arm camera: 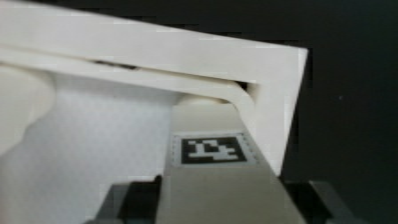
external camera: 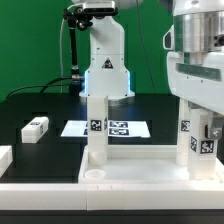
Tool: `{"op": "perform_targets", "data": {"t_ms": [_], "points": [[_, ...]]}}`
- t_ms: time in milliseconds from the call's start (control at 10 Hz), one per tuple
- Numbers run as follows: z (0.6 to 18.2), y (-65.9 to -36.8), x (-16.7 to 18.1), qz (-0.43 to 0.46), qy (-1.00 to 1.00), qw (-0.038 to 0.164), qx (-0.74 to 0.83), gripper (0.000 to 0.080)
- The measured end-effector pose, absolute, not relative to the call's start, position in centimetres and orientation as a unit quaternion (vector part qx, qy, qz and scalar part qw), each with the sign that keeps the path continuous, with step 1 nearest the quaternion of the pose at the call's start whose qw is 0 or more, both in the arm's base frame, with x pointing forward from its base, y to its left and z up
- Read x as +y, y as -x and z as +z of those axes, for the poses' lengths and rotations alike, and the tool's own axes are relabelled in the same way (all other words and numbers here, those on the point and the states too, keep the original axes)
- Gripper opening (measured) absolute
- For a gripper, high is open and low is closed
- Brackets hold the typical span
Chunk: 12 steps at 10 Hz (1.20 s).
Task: Assemble desk
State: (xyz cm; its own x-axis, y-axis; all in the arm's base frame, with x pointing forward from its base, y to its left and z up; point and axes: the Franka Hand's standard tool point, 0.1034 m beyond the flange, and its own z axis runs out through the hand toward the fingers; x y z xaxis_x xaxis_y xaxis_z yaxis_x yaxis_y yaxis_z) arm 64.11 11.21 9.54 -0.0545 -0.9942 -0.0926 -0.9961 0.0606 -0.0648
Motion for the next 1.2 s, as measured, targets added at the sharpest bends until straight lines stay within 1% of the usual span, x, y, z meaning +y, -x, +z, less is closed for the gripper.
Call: {"op": "perform_targets", "data": {"t_ms": [300, 700, 900, 1000, 1100, 1200], "points": [[9.6, -64.3, 11.1, 0.005, 0.588, 0.060, 0.807, 0.0290], [9.7, -64.3, 10.2, -0.006, 0.559, 0.051, 0.827, 0.0291], [9.6, -64.2, 10.2, -0.005, 0.568, 0.051, 0.822, 0.0291], [9.6, -64.2, 10.2, -0.006, 0.568, 0.051, 0.821, 0.0379], [9.8, -64.3, 10.2, -0.006, 0.574, 0.053, 0.817, 0.0519], [10.7, -64.5, 10.1, -0.008, 0.583, 0.059, 0.810, 0.0608]]}}
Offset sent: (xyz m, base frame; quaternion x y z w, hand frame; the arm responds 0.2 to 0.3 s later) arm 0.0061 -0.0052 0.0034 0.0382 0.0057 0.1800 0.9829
